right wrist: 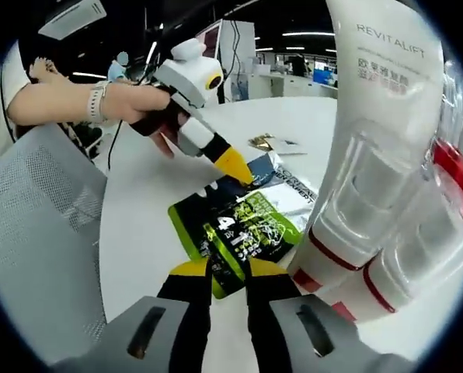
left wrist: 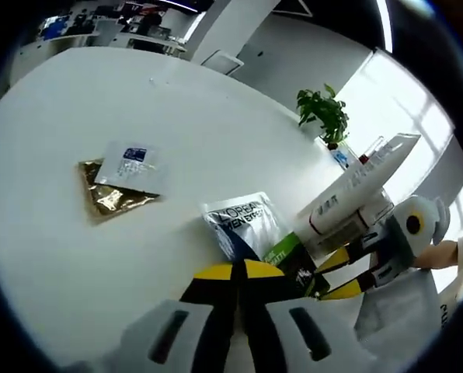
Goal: Arrange the skincare products in the storage area until every visible bottle or jar stands upright without overlapping.
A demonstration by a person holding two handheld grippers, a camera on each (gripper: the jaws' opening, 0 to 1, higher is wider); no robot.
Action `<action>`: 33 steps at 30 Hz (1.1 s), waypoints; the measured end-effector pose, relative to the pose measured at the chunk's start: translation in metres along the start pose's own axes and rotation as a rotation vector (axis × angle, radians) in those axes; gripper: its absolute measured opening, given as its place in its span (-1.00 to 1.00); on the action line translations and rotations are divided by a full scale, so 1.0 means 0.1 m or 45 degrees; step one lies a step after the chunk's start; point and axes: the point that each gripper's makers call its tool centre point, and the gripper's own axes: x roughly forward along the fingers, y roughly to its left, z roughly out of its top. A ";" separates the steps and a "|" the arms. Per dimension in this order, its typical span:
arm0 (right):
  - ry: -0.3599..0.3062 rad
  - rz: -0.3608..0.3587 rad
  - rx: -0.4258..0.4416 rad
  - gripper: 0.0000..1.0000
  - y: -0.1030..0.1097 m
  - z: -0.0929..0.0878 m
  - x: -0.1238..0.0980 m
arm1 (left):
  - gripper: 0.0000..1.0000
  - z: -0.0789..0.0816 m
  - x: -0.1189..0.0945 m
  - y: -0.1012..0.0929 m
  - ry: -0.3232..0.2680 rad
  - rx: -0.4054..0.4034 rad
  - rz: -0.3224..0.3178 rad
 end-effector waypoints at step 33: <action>0.056 -0.049 -0.053 -0.68 -0.01 -0.02 0.02 | -0.50 0.40 -0.01 -0.12 -0.147 0.588 0.125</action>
